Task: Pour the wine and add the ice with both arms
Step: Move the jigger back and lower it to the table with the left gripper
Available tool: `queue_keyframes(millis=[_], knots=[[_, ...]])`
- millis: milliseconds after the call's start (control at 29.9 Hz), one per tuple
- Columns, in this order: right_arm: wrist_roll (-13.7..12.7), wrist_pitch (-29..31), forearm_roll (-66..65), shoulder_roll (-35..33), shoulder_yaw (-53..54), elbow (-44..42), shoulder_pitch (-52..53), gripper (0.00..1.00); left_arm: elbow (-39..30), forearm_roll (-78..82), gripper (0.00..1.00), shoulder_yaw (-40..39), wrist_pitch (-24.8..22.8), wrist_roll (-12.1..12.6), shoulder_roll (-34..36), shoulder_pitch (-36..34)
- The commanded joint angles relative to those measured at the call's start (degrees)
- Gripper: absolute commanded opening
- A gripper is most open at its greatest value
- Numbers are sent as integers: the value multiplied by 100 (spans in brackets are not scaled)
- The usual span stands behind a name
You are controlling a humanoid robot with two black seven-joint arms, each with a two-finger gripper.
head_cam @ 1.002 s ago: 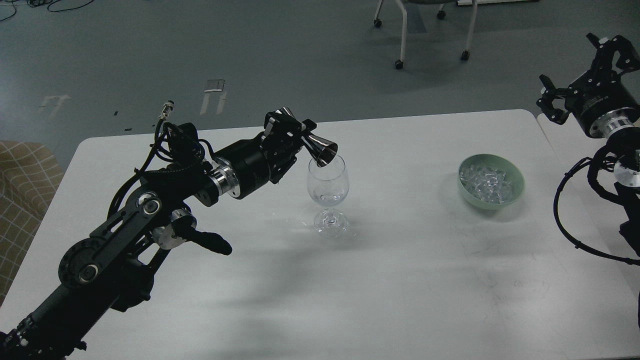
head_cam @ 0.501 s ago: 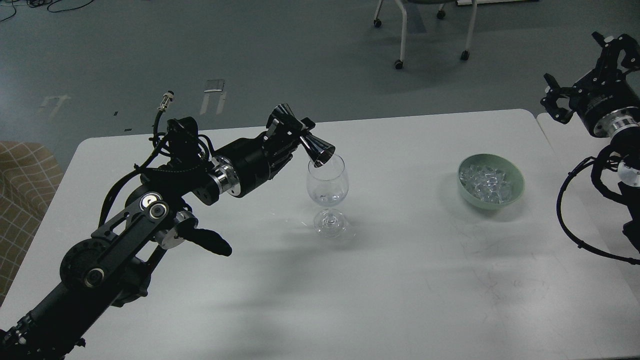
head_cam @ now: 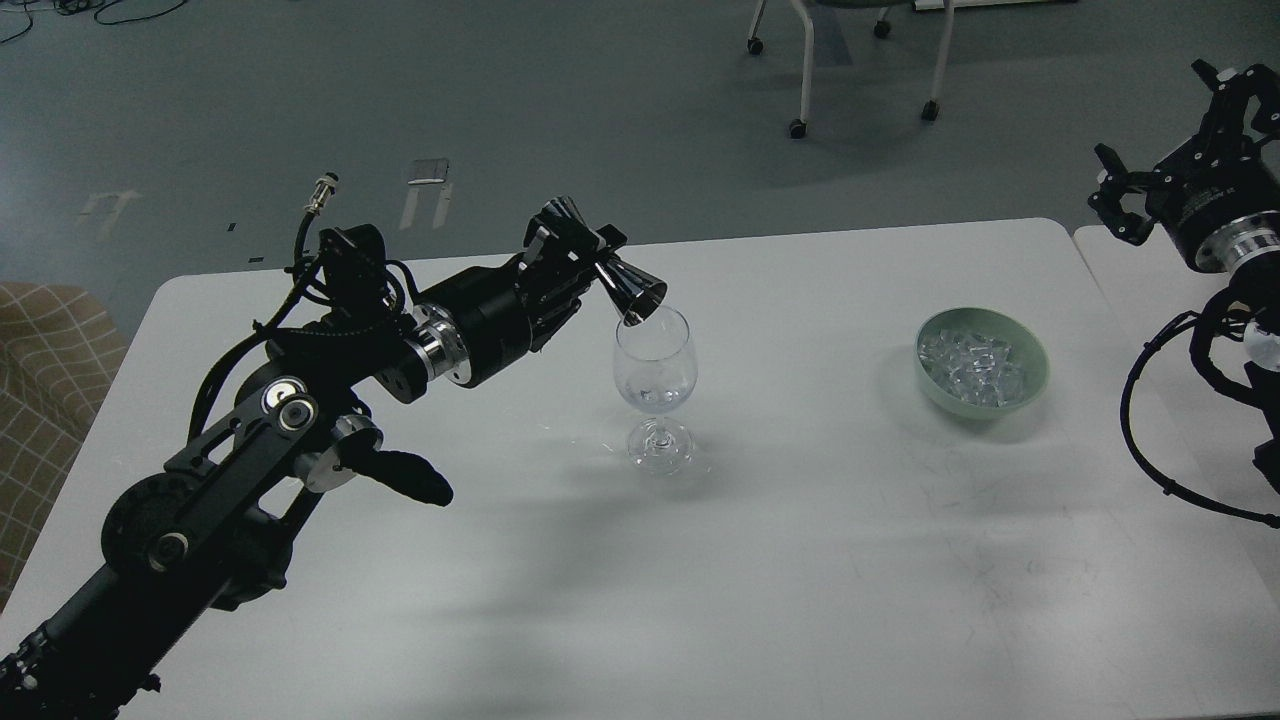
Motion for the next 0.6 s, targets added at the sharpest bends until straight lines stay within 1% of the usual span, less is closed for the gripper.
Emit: queue_keyframes(millis=[0,134,200,301,401,501,568], knots=[[-1,0,0,-14,-1,-12,0,100,6,-465,0,-267,-11,13,92,12],[-9,-9,0,-146,-1,-20,35,100,6,-1010,0,-679,-20,13,154,12],[-9,-35,-9,-172,-1,-47,53,100,6,-1614,0,-1109,-20,57,276,38],[-18,-70,-9,-172,-1,-20,62,100,-73,-2258,0,-1506,-64,180,444,100],[-27,-79,-9,-172,-1,-20,62,100,-82,-2864,0,-1910,-55,189,488,276],[-18,-158,0,-181,-1,-3,62,100,-73,-3611,0,-2420,77,198,470,565],[-18,-202,9,-242,52,-12,62,100,-82,-4270,0,-2745,322,206,470,741]])
